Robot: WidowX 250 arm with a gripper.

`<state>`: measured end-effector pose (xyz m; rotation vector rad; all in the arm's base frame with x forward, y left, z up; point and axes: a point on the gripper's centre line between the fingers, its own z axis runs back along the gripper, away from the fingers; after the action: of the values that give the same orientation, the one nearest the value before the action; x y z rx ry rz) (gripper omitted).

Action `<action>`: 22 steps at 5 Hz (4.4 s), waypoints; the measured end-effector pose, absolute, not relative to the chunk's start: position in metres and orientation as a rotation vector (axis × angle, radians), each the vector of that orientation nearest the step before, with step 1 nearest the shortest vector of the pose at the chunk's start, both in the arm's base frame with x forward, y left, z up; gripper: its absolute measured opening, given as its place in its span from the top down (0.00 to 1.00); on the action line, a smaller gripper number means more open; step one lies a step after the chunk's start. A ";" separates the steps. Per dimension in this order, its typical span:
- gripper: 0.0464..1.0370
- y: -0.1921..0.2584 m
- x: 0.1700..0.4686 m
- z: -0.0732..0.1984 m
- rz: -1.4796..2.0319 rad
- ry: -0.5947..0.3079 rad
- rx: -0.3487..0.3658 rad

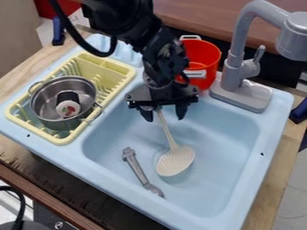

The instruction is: He take the spoon of the sink

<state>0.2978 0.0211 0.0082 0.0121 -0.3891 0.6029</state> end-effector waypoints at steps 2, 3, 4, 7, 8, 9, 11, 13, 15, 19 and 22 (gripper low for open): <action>0.88 0.025 0.278 0.015 0.647 -0.280 -0.030; 0.98 0.026 0.268 0.016 0.713 -0.197 -0.026; 0.98 0.023 0.264 0.022 0.827 -0.118 -0.034; 0.98 0.004 0.243 0.050 0.947 0.048 -0.205; 0.98 -0.005 0.232 0.063 0.989 0.137 -0.269; 0.98 -0.022 0.226 0.069 1.055 0.233 -0.311; 0.98 -0.047 0.238 0.064 1.136 0.210 -0.337; 0.98 -0.063 0.243 0.052 1.180 0.248 -0.342; 0.98 -0.076 0.233 0.034 1.143 0.207 -0.310; 0.95 -0.079 0.224 0.011 1.034 0.173 -0.238; 0.22 -0.072 0.212 0.030 0.781 0.047 -0.144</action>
<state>0.2121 -0.0722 0.0305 -0.1440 0.0472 0.7806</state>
